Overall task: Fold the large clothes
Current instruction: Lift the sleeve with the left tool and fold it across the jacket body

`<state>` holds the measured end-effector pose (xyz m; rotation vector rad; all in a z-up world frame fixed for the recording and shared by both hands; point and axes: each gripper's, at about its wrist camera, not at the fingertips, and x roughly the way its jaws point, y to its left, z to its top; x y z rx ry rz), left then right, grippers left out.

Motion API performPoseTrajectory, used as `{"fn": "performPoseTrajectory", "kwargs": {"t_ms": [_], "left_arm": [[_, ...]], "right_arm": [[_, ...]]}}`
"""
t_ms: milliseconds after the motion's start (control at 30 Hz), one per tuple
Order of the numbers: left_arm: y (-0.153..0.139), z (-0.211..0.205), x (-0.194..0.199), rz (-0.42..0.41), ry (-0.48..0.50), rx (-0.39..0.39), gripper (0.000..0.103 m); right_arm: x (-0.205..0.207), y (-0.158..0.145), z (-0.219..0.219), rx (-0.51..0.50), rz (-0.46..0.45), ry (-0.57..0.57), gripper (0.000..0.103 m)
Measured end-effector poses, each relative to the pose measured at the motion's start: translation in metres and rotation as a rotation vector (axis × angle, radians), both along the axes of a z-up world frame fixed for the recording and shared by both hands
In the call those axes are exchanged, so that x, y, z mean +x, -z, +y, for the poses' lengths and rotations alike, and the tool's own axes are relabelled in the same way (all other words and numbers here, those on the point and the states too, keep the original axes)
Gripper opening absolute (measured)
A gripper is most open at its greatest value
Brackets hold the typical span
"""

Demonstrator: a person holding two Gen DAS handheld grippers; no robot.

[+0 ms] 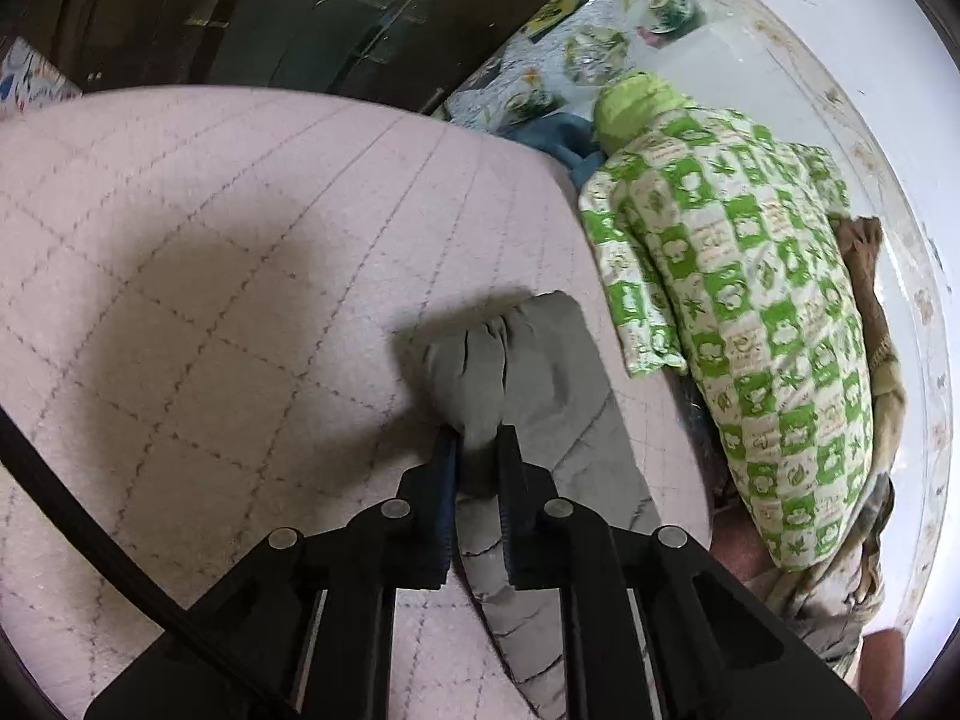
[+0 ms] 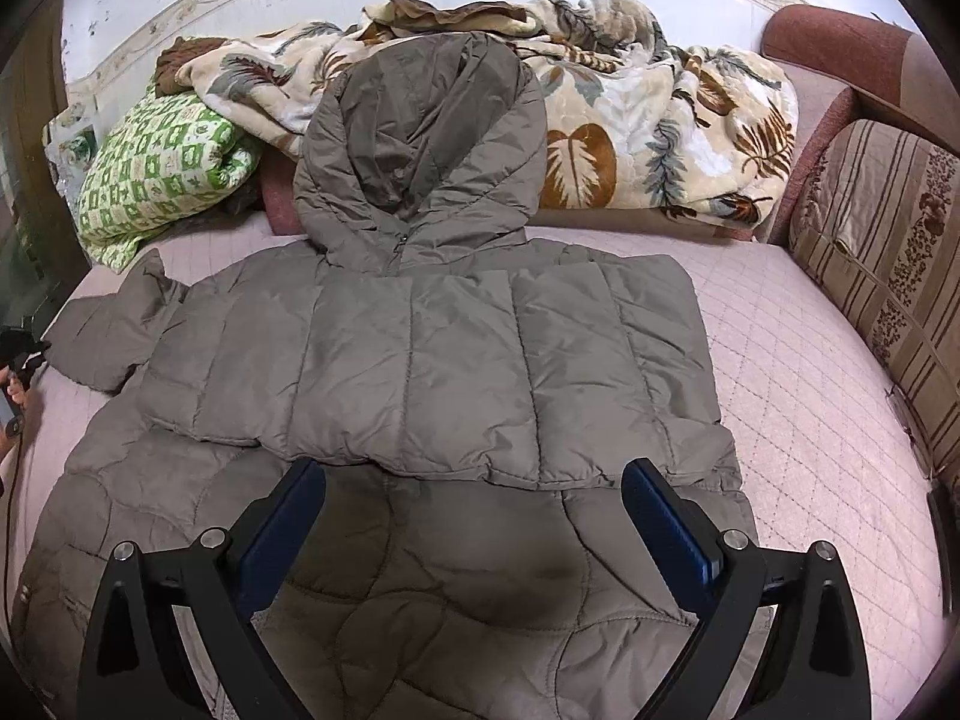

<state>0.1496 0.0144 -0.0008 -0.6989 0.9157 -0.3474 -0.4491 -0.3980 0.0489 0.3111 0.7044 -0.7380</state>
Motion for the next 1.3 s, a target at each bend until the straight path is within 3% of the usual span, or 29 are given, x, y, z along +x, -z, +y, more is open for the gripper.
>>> {"fn": "performPoseTrajectory", "kwargs": {"t_ms": [133,433,733,933,1133,1300], "left_arm": [[-0.023,0.0,-0.01,-0.054,0.025,-0.006,0.011],[-0.119,-0.025,-0.052,-0.221,0.154,0.011,0.011],[-0.232,-0.084,-0.145,-0.394,0.329,-0.026,0.011],[-0.299,-0.149,-0.232,-0.506,0.491,-0.025,0.011],[-0.317,-0.215,-0.316,-0.56,0.648,-0.024,0.011],[-0.299,-0.28,-0.378,-0.554,0.788,-0.017,0.011]], "right_arm": [[-0.003,-0.001,-0.002,0.011,-0.011,0.007,0.1],[-0.015,-0.012,-0.006,0.011,-0.057,0.042,0.1],[-0.045,-0.027,-0.021,0.005,-0.12,0.111,0.1],[-0.068,-0.028,-0.032,-0.024,-0.145,0.155,0.1],[-0.087,-0.027,-0.047,-0.024,-0.166,0.183,0.1],[-0.108,-0.031,-0.064,0.016,-0.23,0.221,0.1]]}}
